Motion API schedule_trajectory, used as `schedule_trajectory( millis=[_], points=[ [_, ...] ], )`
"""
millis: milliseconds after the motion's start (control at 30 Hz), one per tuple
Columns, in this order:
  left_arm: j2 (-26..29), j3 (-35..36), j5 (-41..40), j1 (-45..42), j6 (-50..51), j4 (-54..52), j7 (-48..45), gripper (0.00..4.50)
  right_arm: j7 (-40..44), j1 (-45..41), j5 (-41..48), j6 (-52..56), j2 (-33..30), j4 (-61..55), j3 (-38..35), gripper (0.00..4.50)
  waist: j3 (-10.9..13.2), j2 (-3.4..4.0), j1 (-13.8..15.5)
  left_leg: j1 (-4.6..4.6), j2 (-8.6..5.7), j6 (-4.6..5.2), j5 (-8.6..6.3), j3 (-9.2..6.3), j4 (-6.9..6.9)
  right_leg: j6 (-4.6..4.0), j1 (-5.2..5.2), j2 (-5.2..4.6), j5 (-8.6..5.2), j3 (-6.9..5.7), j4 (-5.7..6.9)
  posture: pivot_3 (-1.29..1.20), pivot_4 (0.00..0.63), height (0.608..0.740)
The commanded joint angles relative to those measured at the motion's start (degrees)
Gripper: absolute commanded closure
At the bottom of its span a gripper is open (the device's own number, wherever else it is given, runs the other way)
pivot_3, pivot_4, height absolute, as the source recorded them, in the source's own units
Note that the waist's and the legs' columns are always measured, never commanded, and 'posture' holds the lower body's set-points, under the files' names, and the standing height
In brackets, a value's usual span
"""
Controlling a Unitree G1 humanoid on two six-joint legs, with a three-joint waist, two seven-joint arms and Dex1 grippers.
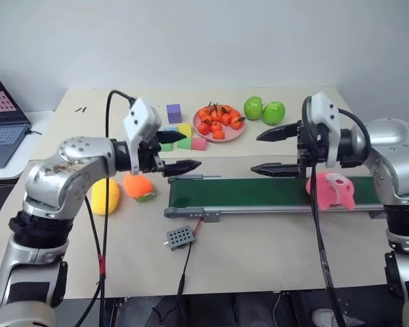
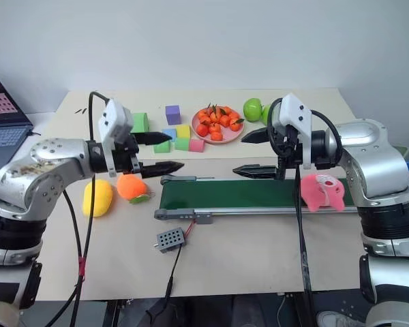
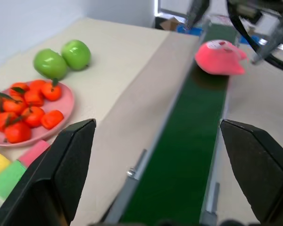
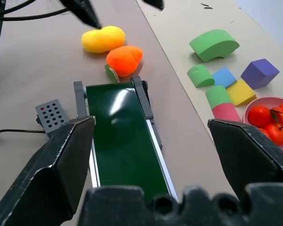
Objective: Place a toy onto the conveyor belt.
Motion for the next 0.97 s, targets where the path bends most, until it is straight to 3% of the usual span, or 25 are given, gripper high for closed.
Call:
schedule_trajectory(
  millis=[33,967],
  points=[
    [-0.10,2.43,-0.75,-1.18,0.92,-0.57,0.27,0.03,-0.63,-0.16,1.47,0.54,-0.49,-2.23,-2.15,0.00,0.00,0.00,0.02,0.00,0.00,0.00,0.00,0.00,0.00,0.00,0.00,0.00,0.00,0.00,0.00,0.00,0.150,0.740],
    [-0.56,2.22,1.10,-2.40,2.65,-1.47,0.95,0.03,-1.53,0.16,1.95,0.30,0.03,-2.32,-1.83,0.00,0.00,0.00,0.30,0.00,0.00,0.00,0.00,0.00,0.01,0.00,0.00,0.00,0.00,0.00,0.00,0.00,0.150,0.740]
  ],
)
